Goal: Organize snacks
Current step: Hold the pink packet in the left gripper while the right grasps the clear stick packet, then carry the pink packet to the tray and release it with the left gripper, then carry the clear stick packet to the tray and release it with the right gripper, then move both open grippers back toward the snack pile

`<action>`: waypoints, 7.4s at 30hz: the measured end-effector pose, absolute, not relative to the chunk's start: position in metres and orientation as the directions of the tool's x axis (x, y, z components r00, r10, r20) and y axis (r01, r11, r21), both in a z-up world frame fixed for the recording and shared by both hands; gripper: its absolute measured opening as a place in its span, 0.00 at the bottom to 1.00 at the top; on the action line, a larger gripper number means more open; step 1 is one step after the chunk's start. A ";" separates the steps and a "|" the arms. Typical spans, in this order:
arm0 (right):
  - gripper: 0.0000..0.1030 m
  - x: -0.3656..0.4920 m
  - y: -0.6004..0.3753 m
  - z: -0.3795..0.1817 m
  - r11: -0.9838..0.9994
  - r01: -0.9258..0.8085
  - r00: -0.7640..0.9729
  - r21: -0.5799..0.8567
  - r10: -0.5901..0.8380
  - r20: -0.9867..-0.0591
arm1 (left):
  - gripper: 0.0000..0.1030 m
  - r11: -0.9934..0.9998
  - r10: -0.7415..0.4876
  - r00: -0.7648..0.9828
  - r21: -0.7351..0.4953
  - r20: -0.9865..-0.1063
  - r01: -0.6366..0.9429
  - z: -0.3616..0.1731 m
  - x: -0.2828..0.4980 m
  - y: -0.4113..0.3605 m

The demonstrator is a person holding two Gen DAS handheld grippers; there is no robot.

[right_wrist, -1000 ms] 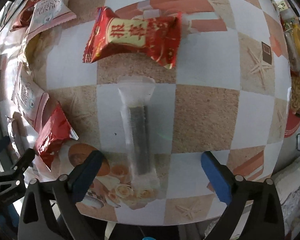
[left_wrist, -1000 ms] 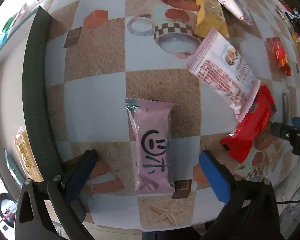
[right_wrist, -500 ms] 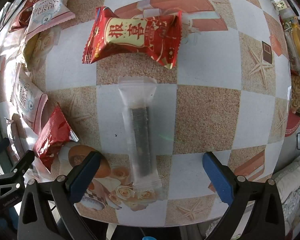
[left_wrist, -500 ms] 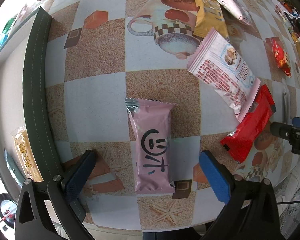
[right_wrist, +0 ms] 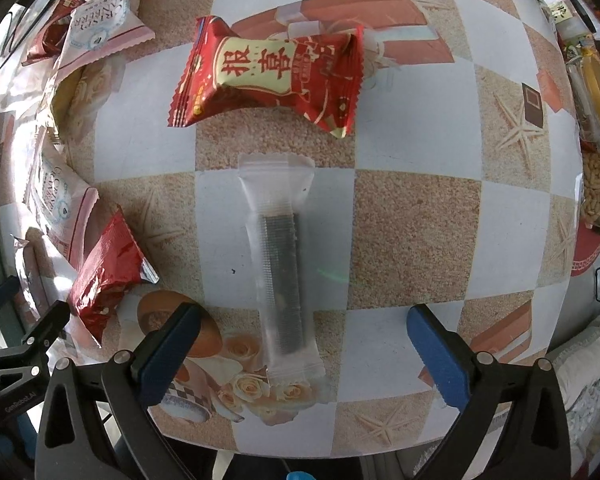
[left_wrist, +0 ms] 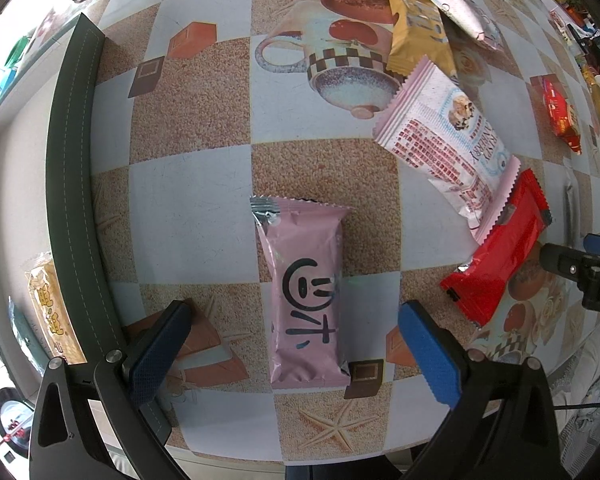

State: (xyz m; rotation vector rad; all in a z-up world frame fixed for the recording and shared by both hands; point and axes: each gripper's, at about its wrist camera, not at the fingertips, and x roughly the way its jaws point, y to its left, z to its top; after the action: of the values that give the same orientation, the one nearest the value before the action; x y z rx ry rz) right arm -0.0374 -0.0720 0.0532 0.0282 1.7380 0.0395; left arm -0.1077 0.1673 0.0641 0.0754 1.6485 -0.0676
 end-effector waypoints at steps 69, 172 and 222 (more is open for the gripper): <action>0.16 -0.023 0.254 0.179 0.804 -0.515 -0.129 0.297 0.269 -0.954 | 0.25 0.952 -0.022 0.156 -0.068 -0.988 -0.299 0.157 -0.113 0.377; 0.93 -0.016 0.143 0.152 0.937 -0.205 -0.171 0.284 0.251 -0.953 | 0.77 0.966 0.017 0.055 0.002 -0.998 -0.257 0.150 -0.136 0.317; 0.93 -0.034 -0.059 0.121 0.949 0.228 -0.106 0.217 0.246 -0.964 | 0.77 1.000 -0.001 0.039 -0.001 -0.999 0.006 0.156 -0.086 0.217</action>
State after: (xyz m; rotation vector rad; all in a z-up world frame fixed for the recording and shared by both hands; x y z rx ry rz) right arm -0.0342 -0.0589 0.1213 0.3620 1.6894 0.0154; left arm -0.0860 0.2172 0.1562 0.0038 1.5322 -0.0048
